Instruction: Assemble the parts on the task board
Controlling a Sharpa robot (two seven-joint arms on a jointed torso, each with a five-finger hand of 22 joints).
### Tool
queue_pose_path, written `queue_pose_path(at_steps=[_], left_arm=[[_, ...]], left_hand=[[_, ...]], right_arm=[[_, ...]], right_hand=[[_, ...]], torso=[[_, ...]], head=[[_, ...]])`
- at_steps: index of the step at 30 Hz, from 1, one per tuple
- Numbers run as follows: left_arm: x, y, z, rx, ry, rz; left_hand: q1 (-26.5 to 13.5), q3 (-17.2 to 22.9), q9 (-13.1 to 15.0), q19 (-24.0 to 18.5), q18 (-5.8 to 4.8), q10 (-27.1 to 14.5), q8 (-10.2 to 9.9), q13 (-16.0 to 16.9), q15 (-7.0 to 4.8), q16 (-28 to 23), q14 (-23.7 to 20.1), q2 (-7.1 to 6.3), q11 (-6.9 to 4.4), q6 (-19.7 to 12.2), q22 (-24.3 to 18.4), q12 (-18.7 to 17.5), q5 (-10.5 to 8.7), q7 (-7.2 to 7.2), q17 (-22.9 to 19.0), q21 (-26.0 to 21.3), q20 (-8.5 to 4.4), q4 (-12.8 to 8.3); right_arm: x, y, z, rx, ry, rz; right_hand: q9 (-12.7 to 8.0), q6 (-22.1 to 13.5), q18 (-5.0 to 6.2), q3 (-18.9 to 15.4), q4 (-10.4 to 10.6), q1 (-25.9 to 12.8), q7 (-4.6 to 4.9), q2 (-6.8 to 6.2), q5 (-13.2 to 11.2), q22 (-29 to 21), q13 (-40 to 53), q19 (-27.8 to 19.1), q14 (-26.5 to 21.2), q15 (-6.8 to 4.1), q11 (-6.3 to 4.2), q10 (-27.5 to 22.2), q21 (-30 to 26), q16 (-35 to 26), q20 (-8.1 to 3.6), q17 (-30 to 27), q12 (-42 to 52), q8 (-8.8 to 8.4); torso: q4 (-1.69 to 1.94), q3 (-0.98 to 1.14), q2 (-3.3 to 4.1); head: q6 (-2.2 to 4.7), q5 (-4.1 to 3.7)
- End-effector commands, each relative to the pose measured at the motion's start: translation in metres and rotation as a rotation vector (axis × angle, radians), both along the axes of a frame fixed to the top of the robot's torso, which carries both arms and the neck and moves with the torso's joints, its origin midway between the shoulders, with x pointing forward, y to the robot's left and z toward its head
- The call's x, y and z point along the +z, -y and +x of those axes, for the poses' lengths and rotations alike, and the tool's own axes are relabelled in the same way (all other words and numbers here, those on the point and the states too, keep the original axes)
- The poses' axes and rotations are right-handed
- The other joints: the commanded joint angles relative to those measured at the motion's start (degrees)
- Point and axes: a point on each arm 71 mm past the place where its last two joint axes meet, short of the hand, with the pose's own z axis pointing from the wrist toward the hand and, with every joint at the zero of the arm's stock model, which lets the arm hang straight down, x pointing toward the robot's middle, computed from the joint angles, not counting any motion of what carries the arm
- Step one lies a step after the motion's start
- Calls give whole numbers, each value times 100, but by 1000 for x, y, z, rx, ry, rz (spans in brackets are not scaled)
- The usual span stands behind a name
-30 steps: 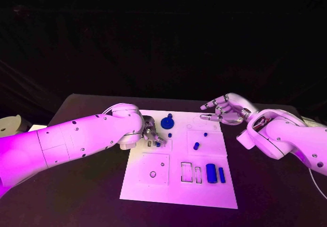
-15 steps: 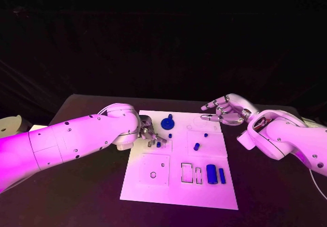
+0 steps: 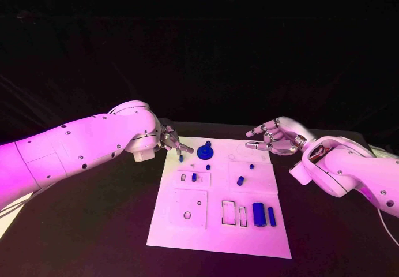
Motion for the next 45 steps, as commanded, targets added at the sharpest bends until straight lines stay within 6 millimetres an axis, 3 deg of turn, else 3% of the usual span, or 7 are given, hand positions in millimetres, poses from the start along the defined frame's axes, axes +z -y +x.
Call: queue_pose_path(at_steps=[1, 4, 18, 40, 45], left_arm=[[-3, 2, 5, -41, -33, 71], [-5, 2, 12, -40, -26, 117], [-20, 4, 30, -27, -42, 196], [-31, 13, 34, -31, -56, 180], [-31, 13, 35, -24, -48, 173]], left_hand=[[64, -50, -39, 251, 70, -35, -39, -15, 52, 18, 594, 17, 11, 29, 750, -21, 21, 37, 1508, -19, 52, -3], [93, -68, -73, 256, 68, -24, -54, -3, 56, 18, 594, 55, 12, 65, 762, -5, 24, 35, 1508, -12, 60, -2], [212, -137, -136, 289, 53, 45, -11, 71, 34, 18, 594, 224, -24, 255, 831, 92, 28, -12, 1508, 37, 53, -11], [542, -92, -143, 329, 32, 163, 54, 196, 5, 18, 594, 390, -66, 383, 917, 235, 39, -61, 1508, 100, 25, -32], [773, -1, -138, 327, 34, 176, 53, 194, -5, 18, 594, 471, -78, 398, 916, 231, 38, -74, 1508, 95, 15, -89]], right_arm=[[-1, -2, 0, 12, -2, 0], [-1, -3, 0, 14, -2, 1], [-2, -5, 1, 19, -3, 2], [-2, -6, 1, 22, -4, 3], [-2, -6, 1, 23, -4, 2]], right_hand=[[5, 34, 96, -31, -6, -56, 8, 3, -9, -5, -5, -35, 391, -10, -35, -17, -36, -24, -24, 599, -21, 18], [5, 34, 96, -31, -5, -55, 8, 3, -9, -5, -5, -34, 391, -10, -35, -17, -36, -24, -24, 600, -21, 18], [5, 35, 95, -30, -8, -43, 7, 20, 5, -4, -5, -33, 390, -11, -36, -14, -37, -27, -24, 597, -15, 18], [6, 36, 96, -28, -12, -28, 6, 40, 20, -6, -5, -32, 391, -12, -38, -11, -39, -28, -25, 598, -8, 18], [6, 36, 96, -28, -12, -28, 6, 40, 20, -6, -5, -32, 391, -12, -38, -11, -39, -28, -25, 598, -8, 18]], torso=[[2, -9, 8], [0, -18, 10], [-10, -5, 8], [-3, 3, -2], [0, 0, -3]], head=[[9, 25], [5, 33], [-14, 53], [-41, 53], [-47, 51]])
